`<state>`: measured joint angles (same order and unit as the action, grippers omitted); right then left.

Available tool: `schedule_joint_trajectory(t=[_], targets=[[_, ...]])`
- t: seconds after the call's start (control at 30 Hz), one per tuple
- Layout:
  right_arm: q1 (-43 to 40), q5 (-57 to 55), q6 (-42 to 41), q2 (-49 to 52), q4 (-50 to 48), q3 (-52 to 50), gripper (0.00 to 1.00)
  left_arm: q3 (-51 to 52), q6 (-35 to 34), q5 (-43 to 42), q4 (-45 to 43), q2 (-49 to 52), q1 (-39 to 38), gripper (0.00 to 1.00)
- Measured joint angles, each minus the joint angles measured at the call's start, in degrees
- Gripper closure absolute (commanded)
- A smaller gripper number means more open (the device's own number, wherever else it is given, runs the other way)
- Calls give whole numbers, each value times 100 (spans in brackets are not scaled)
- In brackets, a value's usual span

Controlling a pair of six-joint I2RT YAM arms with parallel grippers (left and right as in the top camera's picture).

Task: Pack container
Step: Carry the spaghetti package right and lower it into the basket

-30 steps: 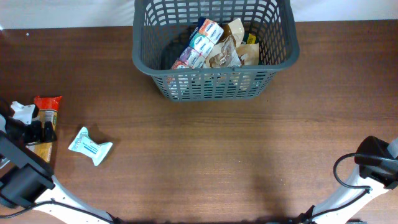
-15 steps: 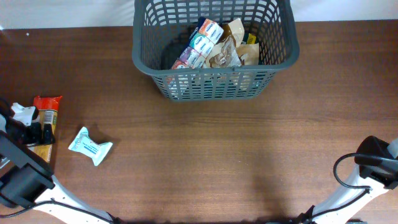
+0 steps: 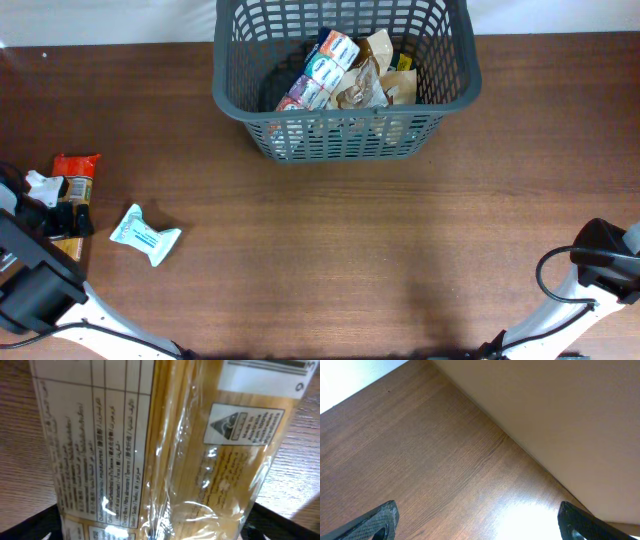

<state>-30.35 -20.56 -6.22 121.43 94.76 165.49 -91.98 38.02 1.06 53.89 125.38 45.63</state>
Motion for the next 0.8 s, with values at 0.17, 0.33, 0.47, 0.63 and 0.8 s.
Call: schedule_joint_trajectory(t=[0.17, 0.33, 0.47, 0.63, 0.8], targets=[[0, 0, 0, 0, 0, 0, 1, 0, 22, 28, -76, -2, 7, 77], [0, 0, -2, 0, 0, 0, 1, -44, 57, 109, -101, -181, 7, 98], [0, 2, -2, 0, 0, 0, 1, -48, -20, 131, -151, -184, 4, 98], [0, 0, 0, 0, 0, 0, 1, -59, -310, 155, -140, -184, -33, 98], [0, 0, 2, 0, 0, 0, 1, -424, -588, -343, 219, -20, -195, 98]])
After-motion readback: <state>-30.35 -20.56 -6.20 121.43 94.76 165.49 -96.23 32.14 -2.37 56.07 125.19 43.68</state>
